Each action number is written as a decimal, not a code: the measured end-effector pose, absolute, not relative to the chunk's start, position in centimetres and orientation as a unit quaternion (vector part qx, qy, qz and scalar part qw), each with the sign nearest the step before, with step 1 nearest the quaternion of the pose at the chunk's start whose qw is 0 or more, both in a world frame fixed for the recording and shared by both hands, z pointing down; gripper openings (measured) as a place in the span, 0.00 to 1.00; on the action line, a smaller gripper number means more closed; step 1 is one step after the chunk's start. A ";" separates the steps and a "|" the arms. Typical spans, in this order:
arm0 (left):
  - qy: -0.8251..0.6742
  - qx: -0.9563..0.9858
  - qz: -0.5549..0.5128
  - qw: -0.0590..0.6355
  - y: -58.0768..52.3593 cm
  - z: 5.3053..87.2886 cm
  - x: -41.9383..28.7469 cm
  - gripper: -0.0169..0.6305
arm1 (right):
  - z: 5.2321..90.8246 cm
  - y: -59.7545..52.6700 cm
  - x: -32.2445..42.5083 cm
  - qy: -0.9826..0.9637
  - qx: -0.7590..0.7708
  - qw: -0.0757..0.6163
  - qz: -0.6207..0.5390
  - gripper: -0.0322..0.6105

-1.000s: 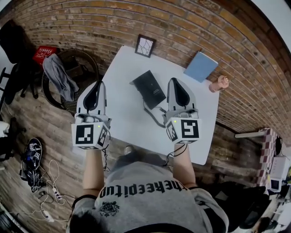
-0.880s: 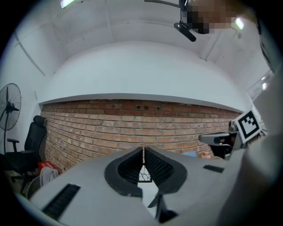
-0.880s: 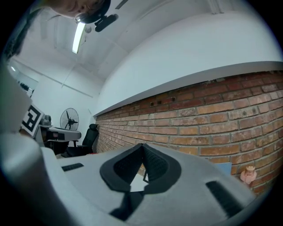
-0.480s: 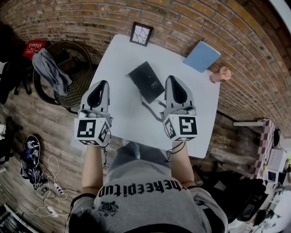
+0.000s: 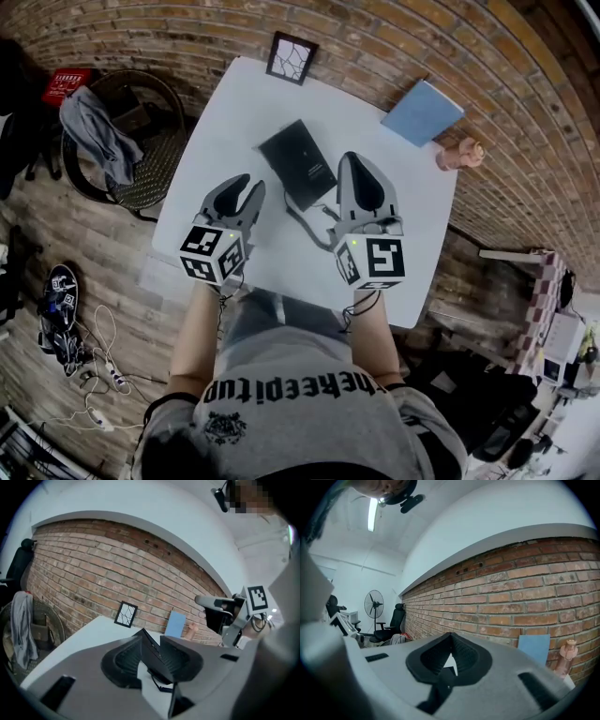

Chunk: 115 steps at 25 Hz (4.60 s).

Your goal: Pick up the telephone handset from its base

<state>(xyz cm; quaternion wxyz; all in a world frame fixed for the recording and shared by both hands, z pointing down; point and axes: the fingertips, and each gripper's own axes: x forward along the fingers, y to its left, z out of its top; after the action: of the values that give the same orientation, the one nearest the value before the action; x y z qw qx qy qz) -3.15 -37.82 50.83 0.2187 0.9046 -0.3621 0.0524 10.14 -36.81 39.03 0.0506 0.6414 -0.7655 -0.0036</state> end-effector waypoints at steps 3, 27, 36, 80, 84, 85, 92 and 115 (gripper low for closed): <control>-0.352 0.898 0.067 0.256 -37.8 53.3 -1.6 0.18 | 39.5 -37.0 10.4 -0.769 0.636 0.057 0.000 0.05; -0.337 0.843 0.071 0.414 -40.7 62.2 3.7 0.23 | 42.4 -37.3 13.5 -0.775 0.626 0.092 0.016 0.05; -0.345 0.829 0.055 0.437 -41.1 62.4 3.9 0.23 | 42.8 -37.2 14.4 -0.771 0.630 0.095 0.018 0.05; -0.415 0.849 0.000 0.328 -37.2 49.0 -2.8 0.13 | 37.8 -35.3 12.2 -0.801 0.596 0.053 -0.030 0.05; -0.431 0.849 -0.002 0.304 -36.3 47.2 -4.4 0.13 | 36.9 -34.9 11.2 -0.807 0.588 0.045 -0.037 0.05; -0.435 0.849 -0.004 0.299 -36.1 46.8 -4.8 0.13 | 36.7 -34.8 11.0 -0.808 0.586 0.043 -0.039 0.05; -0.458 0.852 -0.001 0.254 -34.6 43.9 -6.6 0.13 | 35.3 -33.3 9.9 -0.815 0.576 0.035 -0.051 0.05; -0.503 0.852 -0.019 0.140 -30.7 36.7 -8.3 0.13 | 31.6 -29.3 10.2 -0.817 0.571 0.016 -0.083 0.05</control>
<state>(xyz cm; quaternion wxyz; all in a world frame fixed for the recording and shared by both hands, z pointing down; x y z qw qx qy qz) -8.33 -30.73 36.72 0.1399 0.8524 -0.5035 -0.0190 10.18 -29.27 31.56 0.0163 0.5709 -0.8167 -0.0827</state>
